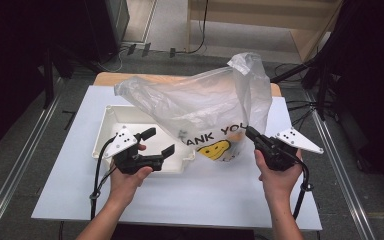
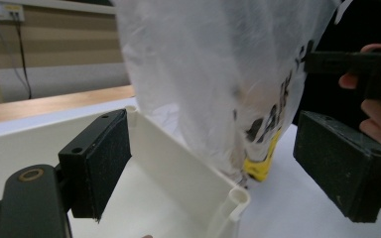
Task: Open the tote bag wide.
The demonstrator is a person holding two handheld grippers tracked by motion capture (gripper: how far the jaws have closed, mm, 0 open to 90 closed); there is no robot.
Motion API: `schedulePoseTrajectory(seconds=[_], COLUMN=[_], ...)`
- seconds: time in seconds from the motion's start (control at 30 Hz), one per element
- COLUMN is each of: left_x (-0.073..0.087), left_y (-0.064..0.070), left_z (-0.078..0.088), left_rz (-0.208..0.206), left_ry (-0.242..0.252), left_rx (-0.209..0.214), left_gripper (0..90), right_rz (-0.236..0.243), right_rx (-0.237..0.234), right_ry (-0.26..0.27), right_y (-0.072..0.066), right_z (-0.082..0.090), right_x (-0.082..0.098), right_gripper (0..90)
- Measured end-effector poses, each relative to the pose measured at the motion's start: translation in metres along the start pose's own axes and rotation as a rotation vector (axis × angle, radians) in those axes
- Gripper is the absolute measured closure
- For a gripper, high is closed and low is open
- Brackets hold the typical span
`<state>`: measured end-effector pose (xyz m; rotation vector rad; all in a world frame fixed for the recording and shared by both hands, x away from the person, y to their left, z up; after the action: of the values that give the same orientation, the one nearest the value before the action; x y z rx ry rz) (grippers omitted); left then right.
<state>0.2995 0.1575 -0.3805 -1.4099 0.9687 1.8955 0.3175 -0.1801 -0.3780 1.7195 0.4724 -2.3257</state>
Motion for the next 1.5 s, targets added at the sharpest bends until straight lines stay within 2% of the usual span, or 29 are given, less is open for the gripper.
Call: schedulePoseTrajectory(seconds=[0.1,0.17,0.23,0.43,0.47,0.57,0.6,0.67,0.83,0.87,1.0,1.03,1.07,1.17,1.23,1.27,1.33,1.37,1.4,1.43,1.5], left_x=[-0.008,-0.012,-0.017,-0.026,-0.028,-0.028,-0.027,-0.025,-0.017,-0.012,-0.005,-0.005,-0.003,-0.002,-0.001,0.000,0.002,0.004,0.005,0.008,0.010], left_y=[0.005,0.006,0.005,0.005,0.007,0.008,0.009,0.010,0.013,0.016,0.024,0.024,0.026,0.030,0.031,0.032,0.032,0.032,0.032,0.032,0.034], left_z=[-0.006,-0.010,-0.012,-0.018,-0.022,-0.027,-0.032,-0.038,-0.052,-0.060,-0.073,-0.073,-0.078,-0.084,-0.085,-0.087,-0.089,-0.091,-0.091,-0.093,-0.095], left_rz=[-0.021,-0.034,-0.032,-0.040,-0.042,-0.035,-0.025,-0.025,-0.014,-0.019,-0.036,-0.036,-0.030,-0.015,-0.018,-0.025,-0.021,-0.022,-0.017,-0.014,-0.012], left_ry=[0.012,0.004,-0.001,0.005,0.008,-0.002,-0.017,-0.030,-0.070,-0.095,-0.119,-0.119,-0.122,-0.129,-0.134,-0.148,-0.152,-0.162,-0.168,-0.182,-0.192], left_rx=[0.017,0.003,-0.028,-0.010,0.012,0.014,0.026,0.034,0.044,0.048,0.061,0.061,0.067,0.073,0.076,0.078,0.082,0.084,0.088,0.101,0.110], left_gripper=[20.2,23.1,29.0,53.3,61.3,77.5,83.0,89.4,90.0,90.0,90.0,90.0,90.0,90.0,90.0,90.0,90.0,90.0,90.0,90.0,90.0], right_rz=[-0.001,0.000,0.004,-0.013,-0.011,-0.013,-0.018,-0.020,-0.029,-0.046,-0.028,-0.028,0.004,-0.007,-0.008,-0.017,-0.019,-0.023,-0.023,-0.051,-0.064], right_rx=[0.003,0.002,0.005,0.009,0.011,0.019,0.030,0.038,0.073,0.102,0.127,0.127,0.129,0.151,0.163,0.176,0.179,0.189,0.189,0.165,0.153], right_ry=[-0.002,-0.001,-0.002,-0.014,-0.015,-0.013,-0.020,-0.023,-0.034,-0.027,0.023,0.023,0.057,0.068,0.078,0.096,0.098,0.102,0.102,0.093,0.073], right_y=[0.001,0.002,0.005,0.011,0.012,0.014,0.015,0.017,0.024,0.029,0.027,0.027,0.023,0.021,0.021,0.022,0.023,0.025,0.025,0.028,0.031], right_z=[0.001,0.001,0.002,0.001,0.001,0.001,0.001,0.000,0.000,0.001,0.008,0.008,0.011,0.013,0.014,0.015,0.014,0.009,0.009,0.002,-0.004], right_x=[0.002,0.004,0.006,0.013,0.013,0.015,0.017,0.018,0.020,0.020,0.014,0.014,0.007,-0.003,-0.007,-0.016,-0.019,-0.024,-0.024,-0.025,-0.022], right_gripper=[90.0,90.0,90.0,90.0,90.0,90.0,90.0,90.0,90.0,84.2,63.7,63.7,52.1,45.4,45.4,47.2,49.0,55.1,55.1,63.7,76.2])
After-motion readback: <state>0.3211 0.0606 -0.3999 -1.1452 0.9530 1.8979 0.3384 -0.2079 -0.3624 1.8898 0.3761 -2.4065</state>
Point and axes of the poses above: each handheld gripper's, and its own axes: z roughly backward along the jaws, x roughly out of its underside, y roughly to its right, the point moved 3 cm from there along -z, roughly forward along the jaws, and after that the axes turned 10 degrees about x, right-handed, at the moved point
